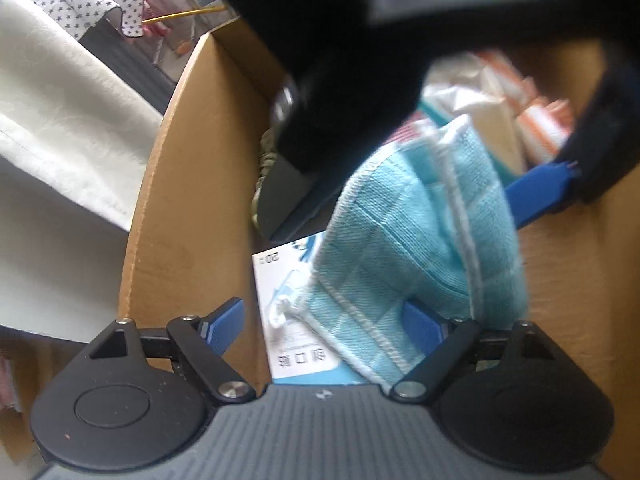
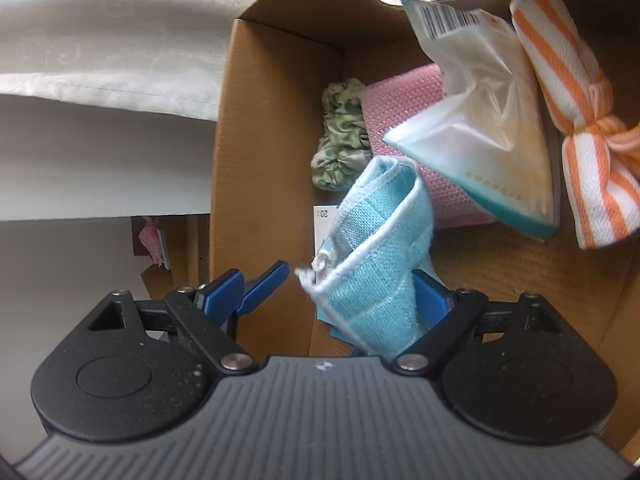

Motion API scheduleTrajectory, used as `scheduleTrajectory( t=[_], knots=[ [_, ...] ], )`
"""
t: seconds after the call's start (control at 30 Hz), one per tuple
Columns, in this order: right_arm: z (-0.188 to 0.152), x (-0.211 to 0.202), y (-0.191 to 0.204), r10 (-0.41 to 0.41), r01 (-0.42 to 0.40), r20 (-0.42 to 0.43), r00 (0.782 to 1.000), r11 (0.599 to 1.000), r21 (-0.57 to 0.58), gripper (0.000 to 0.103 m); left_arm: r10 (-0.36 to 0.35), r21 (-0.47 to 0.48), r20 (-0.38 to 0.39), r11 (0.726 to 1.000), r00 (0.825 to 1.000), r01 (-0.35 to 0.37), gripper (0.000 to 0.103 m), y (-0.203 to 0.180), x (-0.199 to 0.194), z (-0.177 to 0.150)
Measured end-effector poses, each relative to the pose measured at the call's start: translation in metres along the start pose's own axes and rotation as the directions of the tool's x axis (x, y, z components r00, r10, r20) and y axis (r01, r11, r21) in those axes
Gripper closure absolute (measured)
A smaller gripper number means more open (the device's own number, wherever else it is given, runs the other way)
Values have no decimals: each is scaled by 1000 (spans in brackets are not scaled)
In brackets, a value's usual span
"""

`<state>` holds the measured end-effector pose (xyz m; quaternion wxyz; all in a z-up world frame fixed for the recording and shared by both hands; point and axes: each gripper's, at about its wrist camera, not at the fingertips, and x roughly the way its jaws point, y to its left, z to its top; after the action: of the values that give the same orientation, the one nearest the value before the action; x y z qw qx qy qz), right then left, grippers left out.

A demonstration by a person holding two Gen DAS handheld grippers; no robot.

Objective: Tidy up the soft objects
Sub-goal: 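Open both tools to release towel and bandage box in the box, then grasp the gold snack packet with the left tool while the right grasps the pink plush toy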

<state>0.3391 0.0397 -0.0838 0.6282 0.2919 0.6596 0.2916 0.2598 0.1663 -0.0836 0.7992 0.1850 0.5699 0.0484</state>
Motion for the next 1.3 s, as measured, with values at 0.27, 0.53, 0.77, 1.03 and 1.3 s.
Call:
scheduleTrajectory(
  t=[0.27, 0.53, 0.77, 1.03, 1.3],
  knots=[
    [-4, -19, 6, 31, -30, 37, 999, 999, -34, 14, 9, -30, 0, 1000, 1000, -9, 15, 10, -1, 1],
    [-18, -81, 24, 122, -108, 132, 984, 988, -109, 14, 13, -118, 41, 993, 999, -8, 14, 27, -38, -7],
    [-49, -152, 21, 194, -159, 193, 962, 970, -181, 14, 8, -204, 144, 979, 990, 22, 14, 29, -96, -26],
    [-115, -264, -45, 257, -188, 261, 931, 947, -260, 14, -144, -165, 371, 962, 917, 217, 10, -20, -195, -63],
    [-187, -363, -147, 191, -110, 419, 888, 972, -210, 13, -266, 20, 466, 956, 844, 291, 6, -109, -246, -51]
  ],
)
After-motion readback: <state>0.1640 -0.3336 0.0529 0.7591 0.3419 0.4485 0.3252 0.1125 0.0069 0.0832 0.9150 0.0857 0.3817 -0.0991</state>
